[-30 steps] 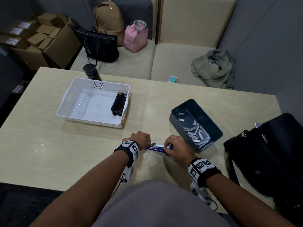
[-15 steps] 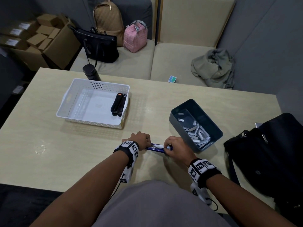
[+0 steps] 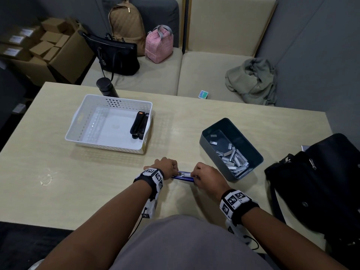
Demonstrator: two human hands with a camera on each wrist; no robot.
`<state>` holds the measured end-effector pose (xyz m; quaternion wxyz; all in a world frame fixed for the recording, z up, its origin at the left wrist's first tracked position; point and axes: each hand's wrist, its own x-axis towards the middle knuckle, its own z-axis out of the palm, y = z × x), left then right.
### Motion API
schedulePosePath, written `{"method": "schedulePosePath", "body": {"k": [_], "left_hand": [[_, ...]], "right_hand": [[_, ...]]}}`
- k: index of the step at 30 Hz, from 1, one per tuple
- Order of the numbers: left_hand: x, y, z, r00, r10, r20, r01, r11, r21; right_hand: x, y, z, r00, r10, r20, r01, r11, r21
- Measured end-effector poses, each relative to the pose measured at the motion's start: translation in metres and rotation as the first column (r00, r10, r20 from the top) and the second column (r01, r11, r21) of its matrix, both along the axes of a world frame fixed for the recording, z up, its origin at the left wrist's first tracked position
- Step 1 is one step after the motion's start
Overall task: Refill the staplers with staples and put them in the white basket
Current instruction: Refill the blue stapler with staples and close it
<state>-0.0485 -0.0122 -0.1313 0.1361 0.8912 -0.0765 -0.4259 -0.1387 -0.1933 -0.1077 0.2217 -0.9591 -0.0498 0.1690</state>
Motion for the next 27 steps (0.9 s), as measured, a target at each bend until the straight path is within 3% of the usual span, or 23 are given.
{"method": "schedulePosePath", "body": {"k": [6, 18, 24, 27], "left_hand": [[0.0, 0.004, 0.0, 1.0, 0.001, 0.0, -0.001, 1.0, -0.016], [-0.005, 0.001, 0.004, 0.997, -0.036, 0.062, 0.034, 0.998, 0.044], [-0.005, 0.016, 0.007, 0.976, -0.188, 0.114, 0.18, 0.981, 0.078], [-0.001, 0.04, 0.012, 0.879, -0.419, 0.23, 0.361, 0.897, 0.256]], "right_hand": [[-0.003, -0.005, 0.0, 1.0, -0.006, -0.011, 0.006, 1.0, -0.007], [-0.001, -0.008, 0.0, 0.975, -0.193, -0.11, 0.207, 0.968, 0.14], [0.0, -0.01, 0.001, 0.983, -0.157, -0.092, 0.167, 0.981, 0.104], [-0.002, -0.012, 0.002, 0.989, -0.124, -0.077, 0.13, 0.989, 0.074]]}}
